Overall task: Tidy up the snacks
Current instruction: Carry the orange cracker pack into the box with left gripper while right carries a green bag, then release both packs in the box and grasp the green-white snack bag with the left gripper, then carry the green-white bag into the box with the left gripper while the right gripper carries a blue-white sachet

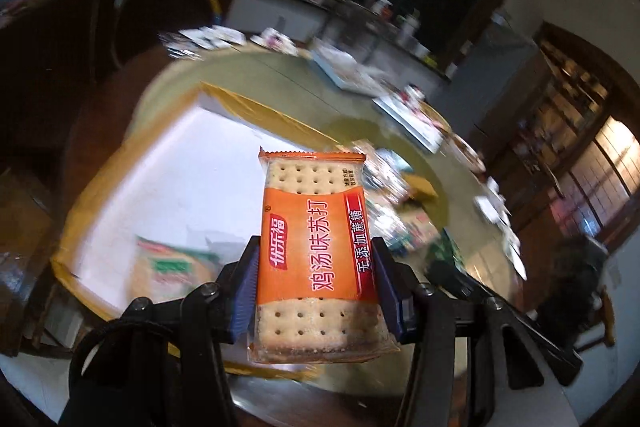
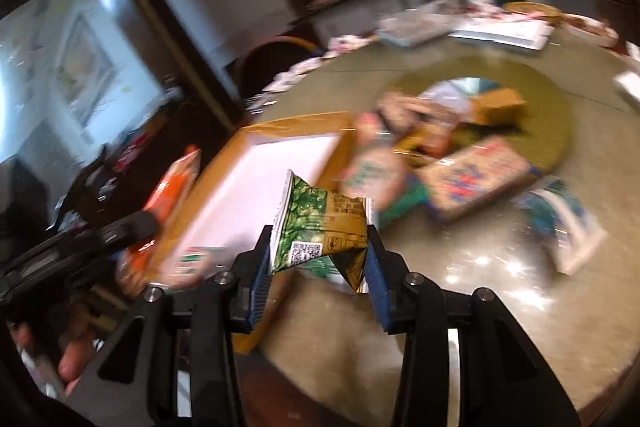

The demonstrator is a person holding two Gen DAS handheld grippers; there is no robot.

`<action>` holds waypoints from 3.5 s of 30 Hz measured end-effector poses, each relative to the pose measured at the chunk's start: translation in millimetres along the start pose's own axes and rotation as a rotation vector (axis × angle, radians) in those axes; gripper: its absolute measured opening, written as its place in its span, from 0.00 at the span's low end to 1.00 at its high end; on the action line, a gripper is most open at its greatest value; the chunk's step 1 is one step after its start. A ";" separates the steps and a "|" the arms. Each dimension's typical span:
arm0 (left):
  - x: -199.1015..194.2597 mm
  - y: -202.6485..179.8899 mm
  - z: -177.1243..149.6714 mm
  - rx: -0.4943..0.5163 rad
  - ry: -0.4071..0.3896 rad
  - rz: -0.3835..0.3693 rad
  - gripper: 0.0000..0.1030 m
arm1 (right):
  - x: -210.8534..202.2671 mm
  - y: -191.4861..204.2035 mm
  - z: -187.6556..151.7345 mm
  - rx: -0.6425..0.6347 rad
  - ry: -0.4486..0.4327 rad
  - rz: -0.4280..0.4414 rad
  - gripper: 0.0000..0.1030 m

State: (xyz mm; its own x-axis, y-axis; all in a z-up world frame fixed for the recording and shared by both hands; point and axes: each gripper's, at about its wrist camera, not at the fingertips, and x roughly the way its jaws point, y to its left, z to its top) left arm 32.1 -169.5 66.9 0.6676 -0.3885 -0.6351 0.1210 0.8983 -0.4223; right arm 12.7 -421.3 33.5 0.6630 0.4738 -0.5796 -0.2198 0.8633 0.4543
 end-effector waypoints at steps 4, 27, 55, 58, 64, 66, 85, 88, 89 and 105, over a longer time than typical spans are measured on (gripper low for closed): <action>-1.5 30.5 13.6 -0.043 -0.035 0.066 0.51 | 25.7 34.5 6.4 -0.068 0.038 0.052 0.43; 63.5 90.2 18.9 -0.039 0.089 0.261 0.51 | 171.1 79.0 21.2 -0.238 0.270 -0.118 0.43; 32.8 -32.2 -20.5 0.188 0.050 0.072 0.73 | 3.3 -32.1 -10.9 0.112 0.017 -0.034 0.62; 52.4 -66.6 -29.6 0.287 0.106 0.060 0.73 | -15.4 -51.1 -18.1 0.153 -0.003 -0.038 0.62; 104.9 -99.8 -36.9 0.352 0.219 0.106 0.73 | -34.1 -77.0 -27.6 0.199 -0.030 -0.059 0.62; 116.4 -104.8 -37.9 0.349 0.241 0.125 0.73 | -35.8 -83.8 -29.7 0.210 -0.033 -0.061 0.62; 167.8 -118.1 -58.8 0.417 0.354 0.310 0.45 | -49.7 -127.4 -22.4 0.235 -0.054 -0.105 0.62; 153.3 -114.4 -64.1 0.391 0.344 0.267 0.35 | -50.4 -138.3 -12.1 0.215 -0.050 -0.150 0.62; 147.7 -111.7 -66.2 0.373 0.344 0.242 0.34 | -49.2 -142.6 -8.5 0.210 -0.042 -0.162 0.62; 71.2 -94.0 -66.3 0.220 0.266 -0.073 0.30 | 8.2 -190.2 22.6 0.185 0.147 -0.314 0.68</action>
State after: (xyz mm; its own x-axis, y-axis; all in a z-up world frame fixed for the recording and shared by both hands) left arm 19.5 -295.2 18.5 0.4400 -0.4668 -0.7671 0.3356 0.8778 -0.3417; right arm 76.1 -585.6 -42.3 0.5650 0.2232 -0.7943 0.1191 0.9306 0.3462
